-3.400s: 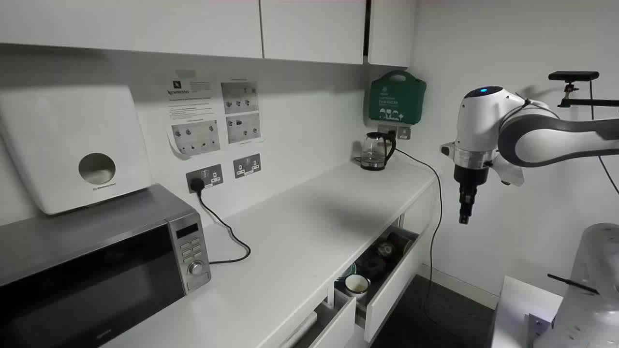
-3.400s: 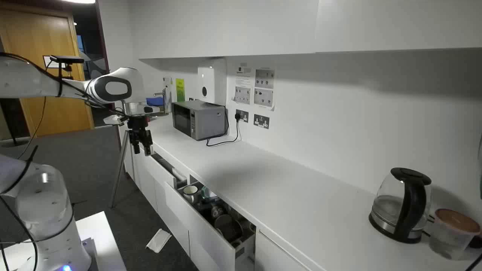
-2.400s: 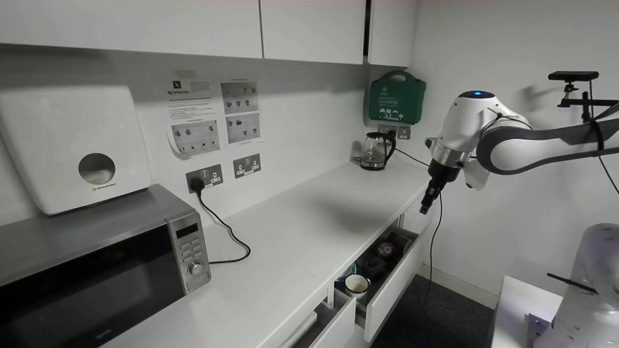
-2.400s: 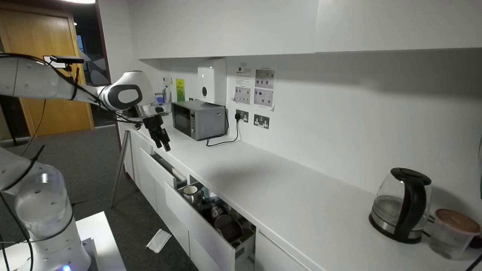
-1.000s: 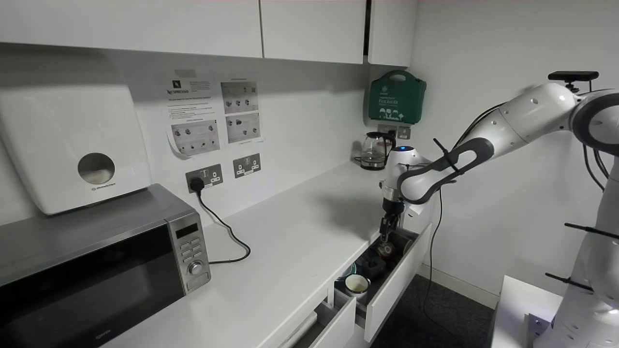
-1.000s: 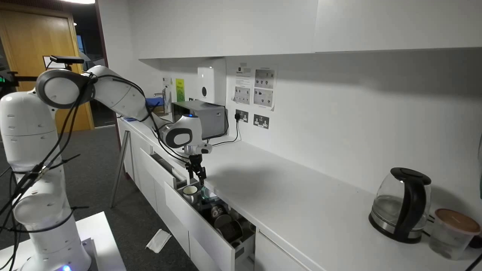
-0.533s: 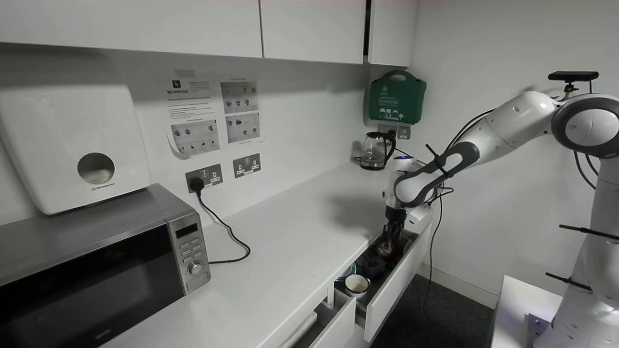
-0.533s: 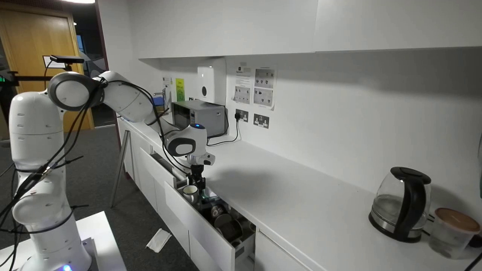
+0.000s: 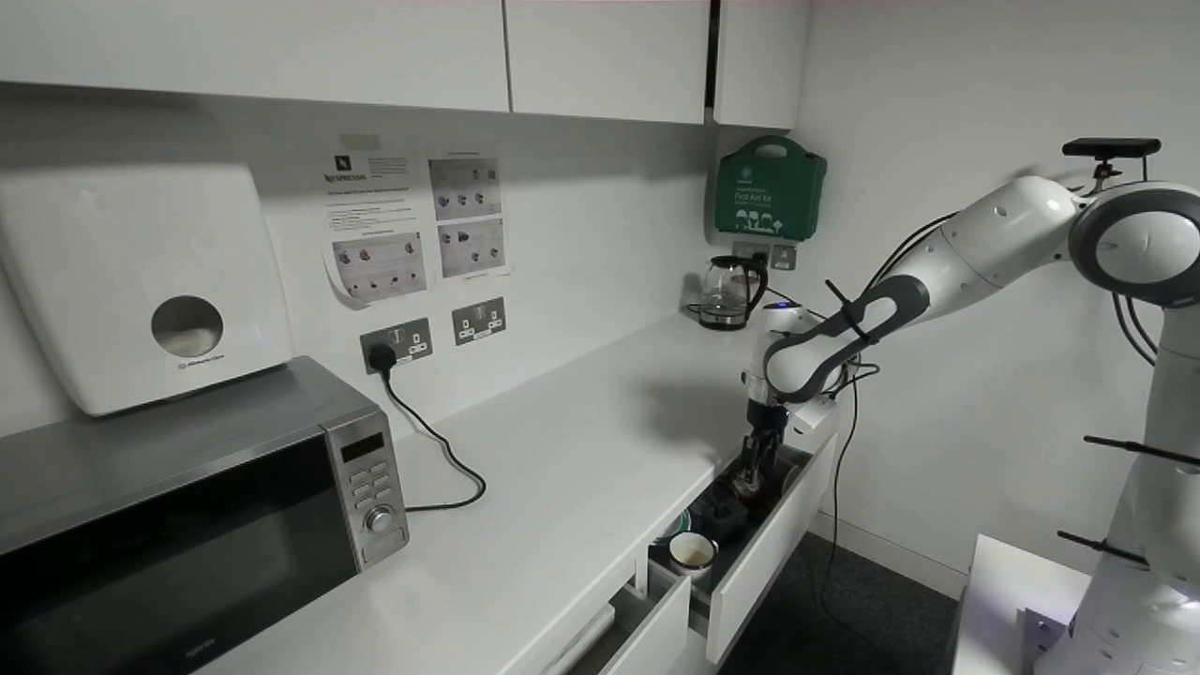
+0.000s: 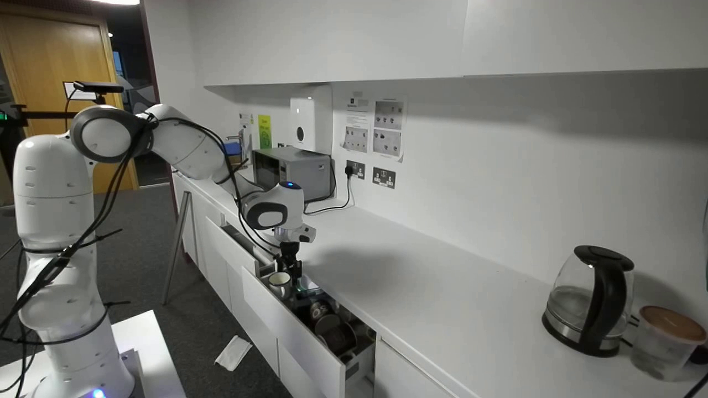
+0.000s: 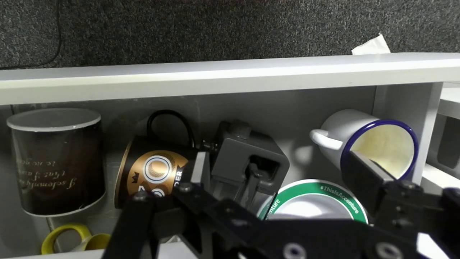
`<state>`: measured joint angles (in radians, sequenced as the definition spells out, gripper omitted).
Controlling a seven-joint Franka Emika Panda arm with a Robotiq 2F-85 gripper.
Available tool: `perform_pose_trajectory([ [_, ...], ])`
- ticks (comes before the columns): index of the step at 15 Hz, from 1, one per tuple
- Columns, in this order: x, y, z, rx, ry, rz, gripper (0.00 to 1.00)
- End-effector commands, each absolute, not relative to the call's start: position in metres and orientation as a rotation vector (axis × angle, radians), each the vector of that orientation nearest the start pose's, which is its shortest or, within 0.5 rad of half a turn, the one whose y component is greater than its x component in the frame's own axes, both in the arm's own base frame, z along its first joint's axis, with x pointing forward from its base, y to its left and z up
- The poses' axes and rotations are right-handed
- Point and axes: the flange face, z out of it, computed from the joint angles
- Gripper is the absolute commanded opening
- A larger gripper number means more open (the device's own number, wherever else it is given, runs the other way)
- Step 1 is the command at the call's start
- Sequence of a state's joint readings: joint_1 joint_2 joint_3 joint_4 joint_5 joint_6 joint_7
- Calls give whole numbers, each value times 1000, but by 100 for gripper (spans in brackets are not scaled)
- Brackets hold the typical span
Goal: Open the drawer on the right, take three mugs out of the drawer and place them on the countertop
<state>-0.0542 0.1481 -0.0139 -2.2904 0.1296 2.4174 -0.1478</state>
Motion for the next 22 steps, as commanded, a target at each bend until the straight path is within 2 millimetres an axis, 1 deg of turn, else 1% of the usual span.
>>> perform_pose_trajectory([
  [1,524,-35,286,-3057,28,20,100],
  [17,524,-35,286,-3057,28,20,100],
  [20,524,-30,284,-3047,42,15,100],
  [22,524,-30,281,-3031,31,0,100],
])
